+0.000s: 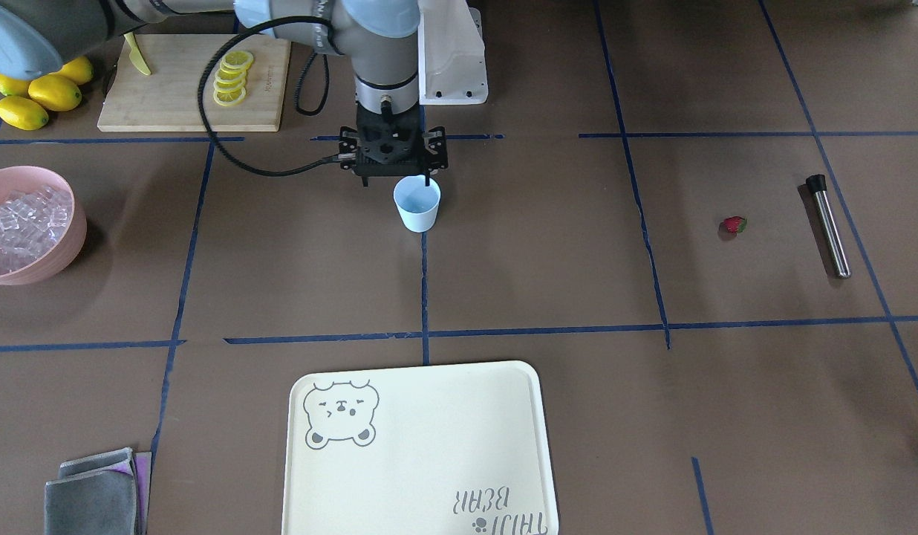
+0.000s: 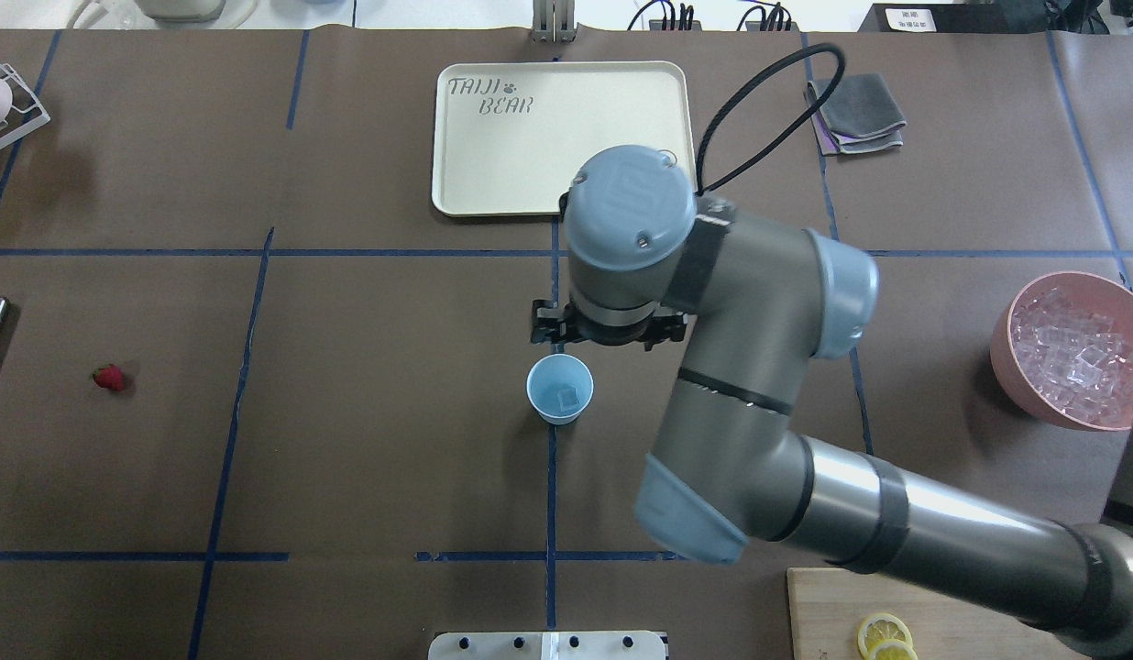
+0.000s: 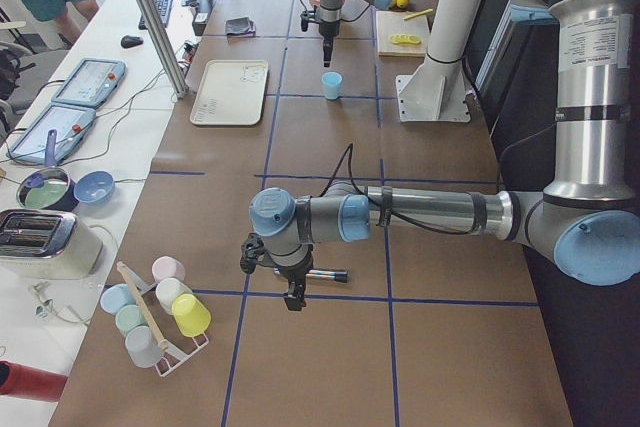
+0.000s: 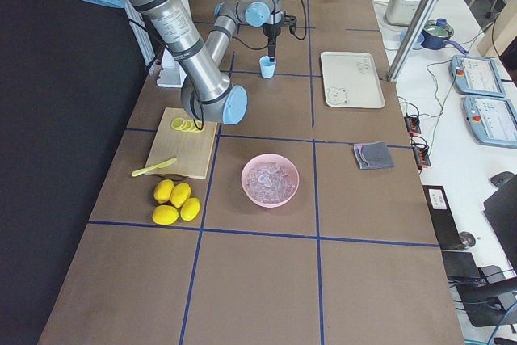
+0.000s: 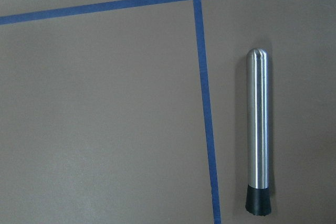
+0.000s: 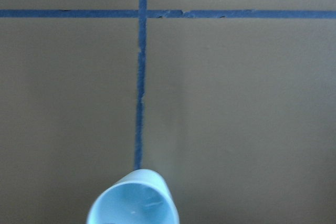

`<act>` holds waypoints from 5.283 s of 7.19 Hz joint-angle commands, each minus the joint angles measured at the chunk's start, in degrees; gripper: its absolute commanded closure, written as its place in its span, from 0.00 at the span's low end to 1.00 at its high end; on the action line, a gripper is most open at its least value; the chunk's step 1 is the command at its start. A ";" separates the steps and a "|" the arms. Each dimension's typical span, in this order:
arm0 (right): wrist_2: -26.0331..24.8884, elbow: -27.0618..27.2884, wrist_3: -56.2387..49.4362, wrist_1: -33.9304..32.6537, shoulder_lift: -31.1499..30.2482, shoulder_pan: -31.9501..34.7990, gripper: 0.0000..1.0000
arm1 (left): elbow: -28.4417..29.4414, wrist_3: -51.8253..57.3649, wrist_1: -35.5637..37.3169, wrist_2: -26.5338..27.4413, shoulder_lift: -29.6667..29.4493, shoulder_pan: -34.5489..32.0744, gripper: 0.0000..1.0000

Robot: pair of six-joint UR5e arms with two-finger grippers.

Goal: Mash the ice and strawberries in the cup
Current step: 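Open the right gripper over the cup, then move back to the bowl, then grasp another ice cube from the pink bowl with the right gripper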

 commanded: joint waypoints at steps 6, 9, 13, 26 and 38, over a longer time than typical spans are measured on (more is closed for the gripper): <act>14.46 11.78 -33.50 13.59 -39.70 29.88 0.02 | -0.09 0.09 0.00 -0.09 0.00 0.05 0.00; 16.85 10.99 -15.40 24.01 -52.46 34.75 0.07 | -0.36 0.09 0.08 -0.09 0.00 0.05 0.00; 7.32 2.37 8.21 52.84 -59.80 21.45 0.20 | -0.44 0.09 0.00 -0.09 0.00 0.05 0.00; 6.74 4.66 -3.60 51.96 -62.09 21.91 0.30 | -0.44 0.09 0.00 -0.53 0.26 0.05 0.00; 6.56 5.44 -9.41 51.96 -61.91 24.89 0.98 | -0.27 0.09 0.00 -0.62 0.35 0.14 0.00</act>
